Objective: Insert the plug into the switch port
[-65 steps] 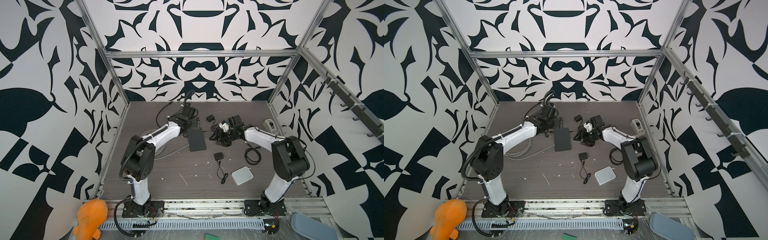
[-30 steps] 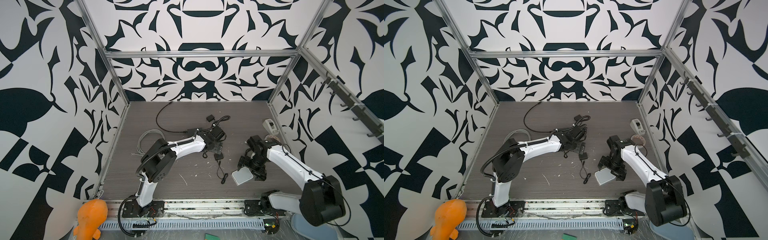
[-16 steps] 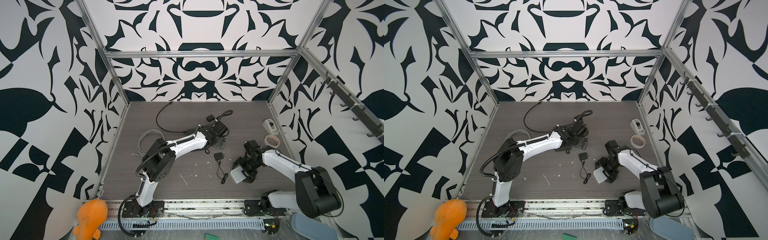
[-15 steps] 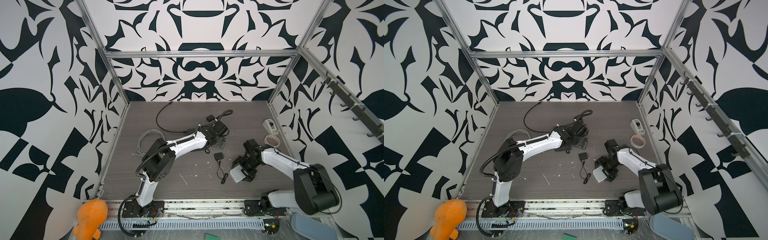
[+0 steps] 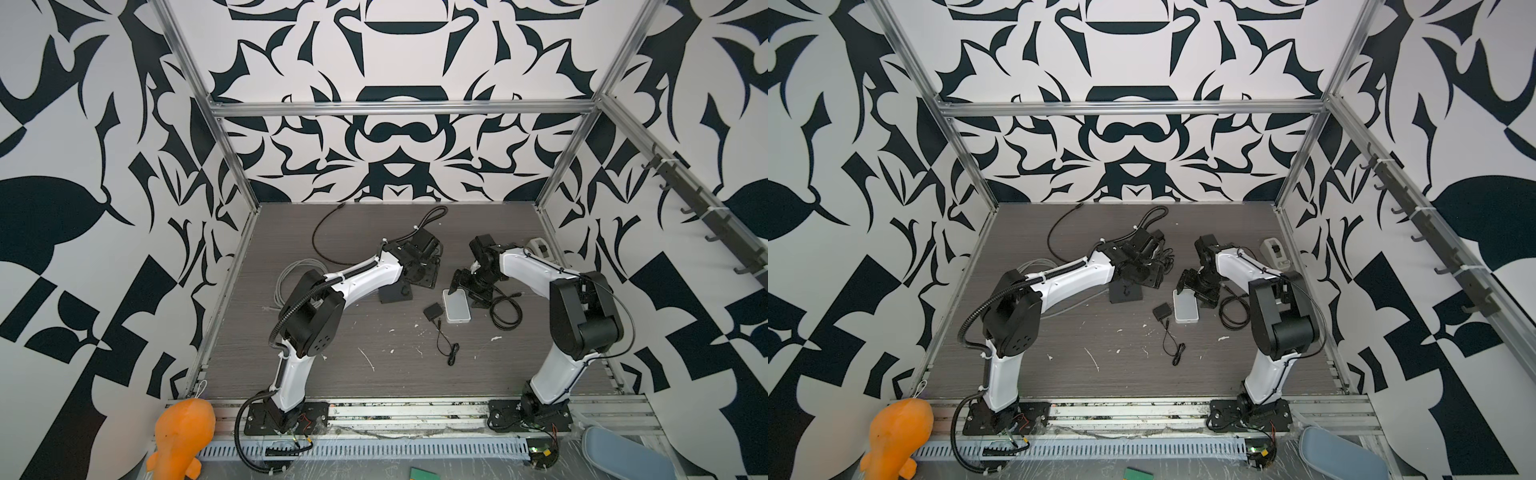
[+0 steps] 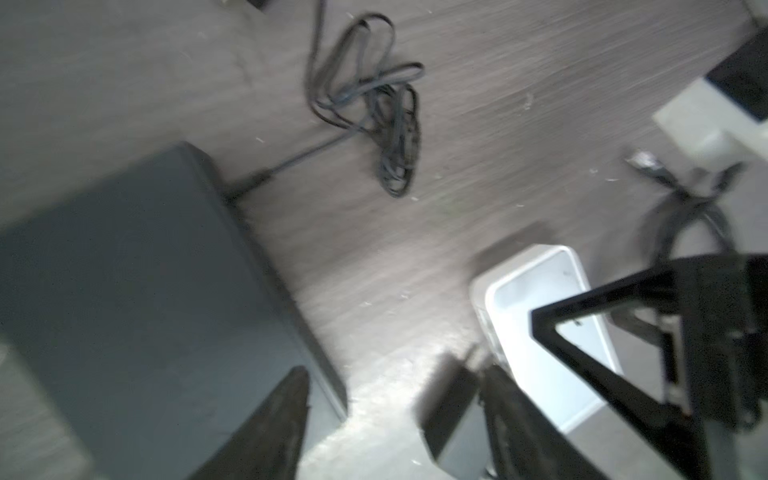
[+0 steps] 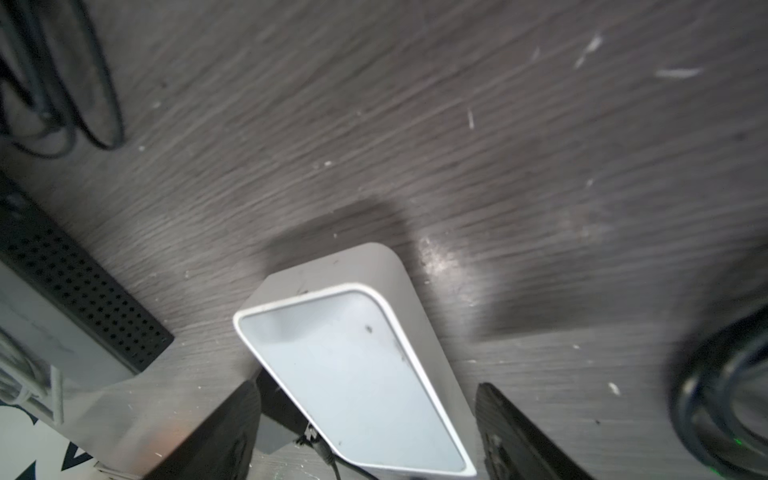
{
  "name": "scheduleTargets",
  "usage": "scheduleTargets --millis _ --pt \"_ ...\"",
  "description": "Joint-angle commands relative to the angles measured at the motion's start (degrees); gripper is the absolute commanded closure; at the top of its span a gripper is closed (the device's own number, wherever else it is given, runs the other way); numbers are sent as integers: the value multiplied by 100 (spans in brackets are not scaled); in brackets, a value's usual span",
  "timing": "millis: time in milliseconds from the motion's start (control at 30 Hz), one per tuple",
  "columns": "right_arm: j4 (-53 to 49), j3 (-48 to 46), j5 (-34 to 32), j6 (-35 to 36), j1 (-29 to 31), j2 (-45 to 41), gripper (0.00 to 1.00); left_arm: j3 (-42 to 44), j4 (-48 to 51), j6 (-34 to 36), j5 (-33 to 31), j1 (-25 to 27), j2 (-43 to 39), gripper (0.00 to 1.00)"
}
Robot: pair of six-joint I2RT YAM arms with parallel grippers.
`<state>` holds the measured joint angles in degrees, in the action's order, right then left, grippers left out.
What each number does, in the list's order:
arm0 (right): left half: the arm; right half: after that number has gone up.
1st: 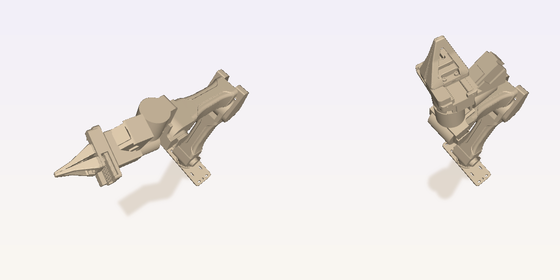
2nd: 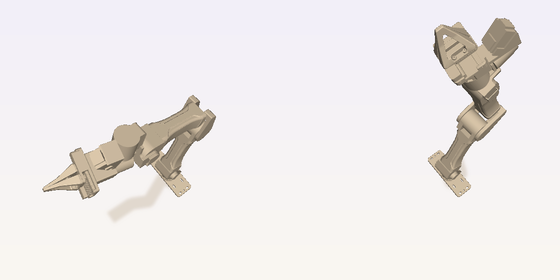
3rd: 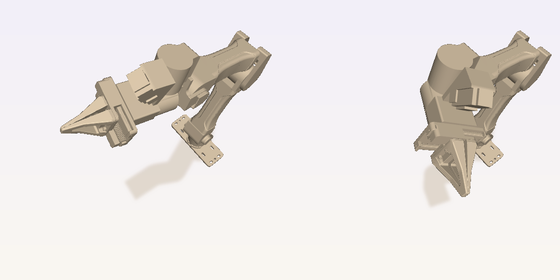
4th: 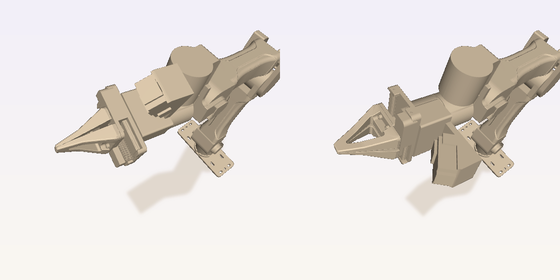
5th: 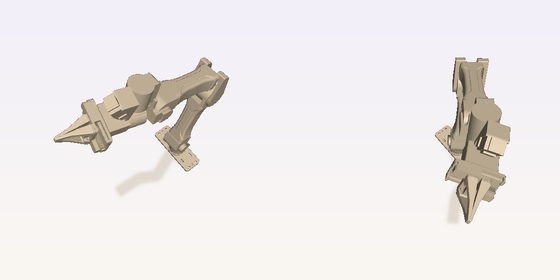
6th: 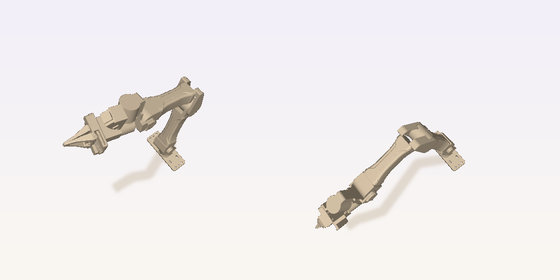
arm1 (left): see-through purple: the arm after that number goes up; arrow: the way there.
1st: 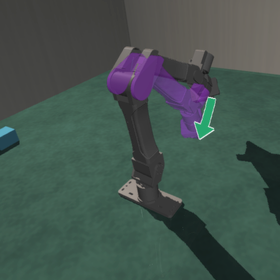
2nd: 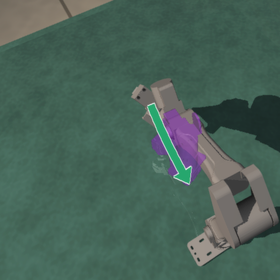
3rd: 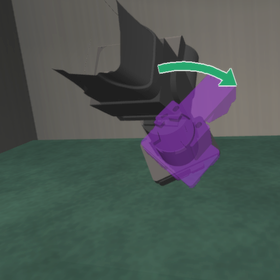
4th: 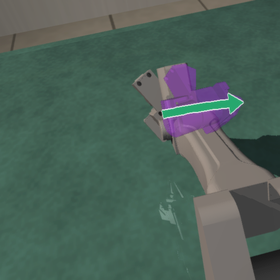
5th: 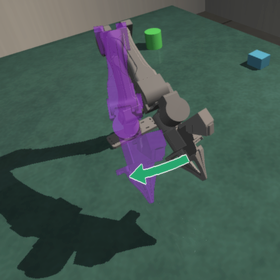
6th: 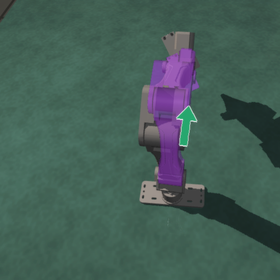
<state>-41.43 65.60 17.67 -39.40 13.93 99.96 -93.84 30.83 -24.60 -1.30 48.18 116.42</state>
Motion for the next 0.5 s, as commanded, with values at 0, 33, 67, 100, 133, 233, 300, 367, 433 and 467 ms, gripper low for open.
scheduleTargets --millis 0,33,67,100,133,233,300,367,433,467 --pt "465 -248 249 73 -24 -276 19 -126 -164 -90 1166 16 287 42" --pt "773 -308 481 -4 -28 -208 20 -43 -246 -140 1271 13 304 43" --pt "972 -305 664 -64 -24 -97 21 42 -318 -203 1323 16 287 43" --pt "1090 -282 791 -105 -28 10 23 142 -372 -224 1331 12 257 43" --pt "1269 -264 960 -112 -23 123 25 253 -410 -245 1294 16 198 43" --pt "1612 -193 1303 42 -16 348 30 497 -451 -224 1025 8 0 43" --pt "1555 0 1473 401 39 475 30 547 -365 -177 870 -10 -82 44" --pt "1135 337 1395 870 137 580 30 577 -282 -159 825 -61 -132 44" --pt "1101 437 1520 1013 162 580 29 615 -235 -168 821 -119 -153 44" --pt "1108 450 1563 971 158 544 29 647 -242 -168 823 -150 -168 44"
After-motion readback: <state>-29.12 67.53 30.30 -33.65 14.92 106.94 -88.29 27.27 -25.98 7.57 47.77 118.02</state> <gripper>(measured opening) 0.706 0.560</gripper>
